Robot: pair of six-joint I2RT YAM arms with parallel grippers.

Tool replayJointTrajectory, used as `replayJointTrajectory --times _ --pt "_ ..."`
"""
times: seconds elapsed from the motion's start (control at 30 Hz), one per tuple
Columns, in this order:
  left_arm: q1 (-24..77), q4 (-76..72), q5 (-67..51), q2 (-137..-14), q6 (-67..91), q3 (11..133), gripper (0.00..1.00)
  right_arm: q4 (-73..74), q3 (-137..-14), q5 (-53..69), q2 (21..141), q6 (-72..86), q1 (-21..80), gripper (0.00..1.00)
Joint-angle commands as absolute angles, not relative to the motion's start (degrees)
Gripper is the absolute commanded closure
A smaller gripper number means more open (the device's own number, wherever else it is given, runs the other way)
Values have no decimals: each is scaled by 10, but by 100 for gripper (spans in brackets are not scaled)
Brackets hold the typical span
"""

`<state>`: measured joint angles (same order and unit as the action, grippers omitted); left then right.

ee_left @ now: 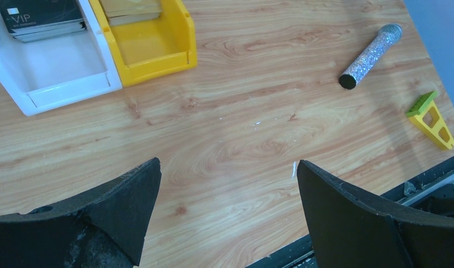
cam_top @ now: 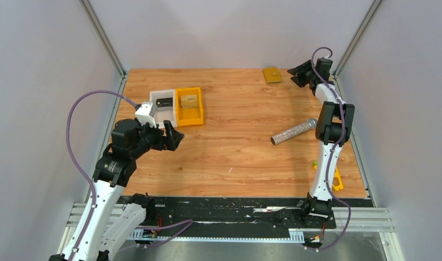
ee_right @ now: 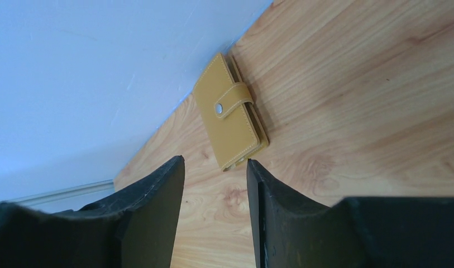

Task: Take the credit cards out of the card holder
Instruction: Move the card holder to the center of the board.

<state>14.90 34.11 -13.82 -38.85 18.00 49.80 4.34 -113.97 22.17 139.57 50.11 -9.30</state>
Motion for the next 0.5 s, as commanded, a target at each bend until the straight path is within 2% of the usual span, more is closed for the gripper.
replayJointTrajectory --times 0.0,0.47 --pt "147 331 -133 -384 165 500 0 14 -1192 250 1431 541 -97 54" --pt "147 330 -131 -387 163 500 0 11 -1248 271 1518 619 -97 58"
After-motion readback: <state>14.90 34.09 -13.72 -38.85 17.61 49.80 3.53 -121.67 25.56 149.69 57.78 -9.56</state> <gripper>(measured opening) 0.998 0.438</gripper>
